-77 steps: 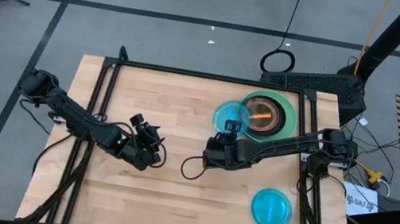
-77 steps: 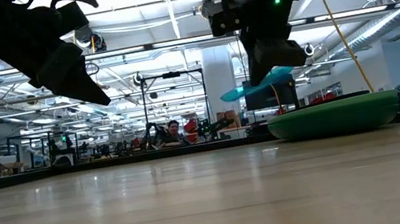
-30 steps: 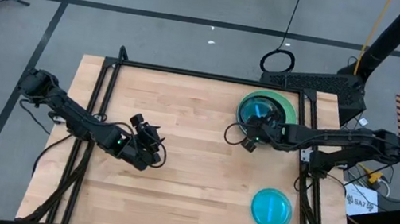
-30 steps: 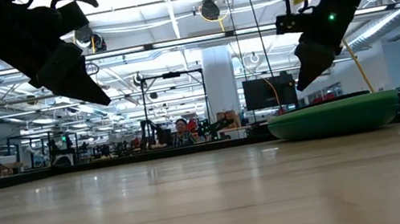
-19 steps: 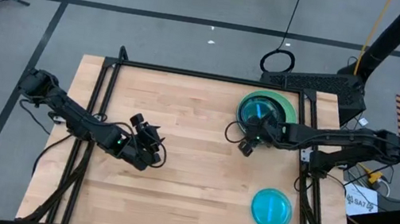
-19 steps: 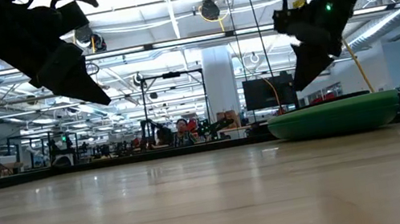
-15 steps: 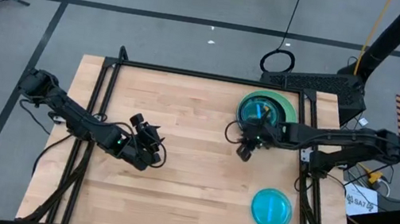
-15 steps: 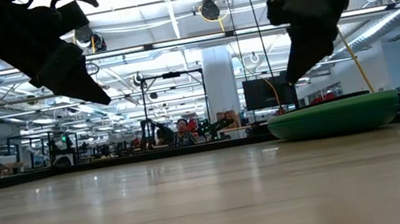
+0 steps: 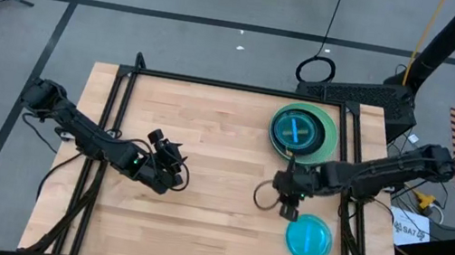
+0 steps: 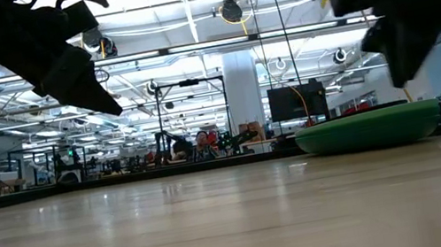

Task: Stack plastic plates
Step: Stack the transparent blue plate on the transparent blue plate

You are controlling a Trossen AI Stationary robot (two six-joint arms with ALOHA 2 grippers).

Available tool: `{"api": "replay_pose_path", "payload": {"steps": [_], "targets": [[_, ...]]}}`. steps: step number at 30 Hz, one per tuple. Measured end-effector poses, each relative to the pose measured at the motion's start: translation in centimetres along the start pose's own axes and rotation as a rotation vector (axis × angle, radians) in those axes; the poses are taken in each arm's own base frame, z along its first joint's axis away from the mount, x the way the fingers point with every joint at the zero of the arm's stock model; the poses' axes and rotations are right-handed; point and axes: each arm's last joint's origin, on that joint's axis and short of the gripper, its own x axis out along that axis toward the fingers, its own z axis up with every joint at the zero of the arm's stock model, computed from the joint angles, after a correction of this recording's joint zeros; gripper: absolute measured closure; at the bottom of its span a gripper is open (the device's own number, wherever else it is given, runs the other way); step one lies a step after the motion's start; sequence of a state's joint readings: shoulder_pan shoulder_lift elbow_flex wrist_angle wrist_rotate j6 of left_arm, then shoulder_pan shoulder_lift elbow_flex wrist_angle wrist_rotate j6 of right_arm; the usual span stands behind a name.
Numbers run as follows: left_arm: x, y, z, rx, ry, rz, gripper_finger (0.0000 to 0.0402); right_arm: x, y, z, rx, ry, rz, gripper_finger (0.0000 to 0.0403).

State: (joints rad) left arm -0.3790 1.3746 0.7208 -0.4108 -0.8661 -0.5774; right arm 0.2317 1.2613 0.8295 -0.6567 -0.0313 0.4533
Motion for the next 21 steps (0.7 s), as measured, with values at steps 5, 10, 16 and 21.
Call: {"api": "replay_pose_path", "payload": {"steps": [5, 10, 16, 21], "targets": [[0.3, 0.2, 0.1, -0.01, 0.003, 0.01, 0.0188, 0.6, 1.2, -1.6, -0.032, 0.127, -0.034, 0.03], [0.4, 0.3, 0.2, -0.015, 0.005, 0.016, 0.0188, 1.1, 1.9, -3.1, -0.022, 0.273, -0.047, 0.03], [0.5, 0.4, 0.3, 0.0, -0.001, 0.017, 0.0188, 1.3, 2.4, -4.6, -0.067, 0.398, -0.088, 0.03], [0.7, 0.5, 0.5, -0.014, 0.0, 0.025, 0.0188, 1.3, 2.5, -4.9, -0.102, 0.402, -0.123, 0.03]]}}
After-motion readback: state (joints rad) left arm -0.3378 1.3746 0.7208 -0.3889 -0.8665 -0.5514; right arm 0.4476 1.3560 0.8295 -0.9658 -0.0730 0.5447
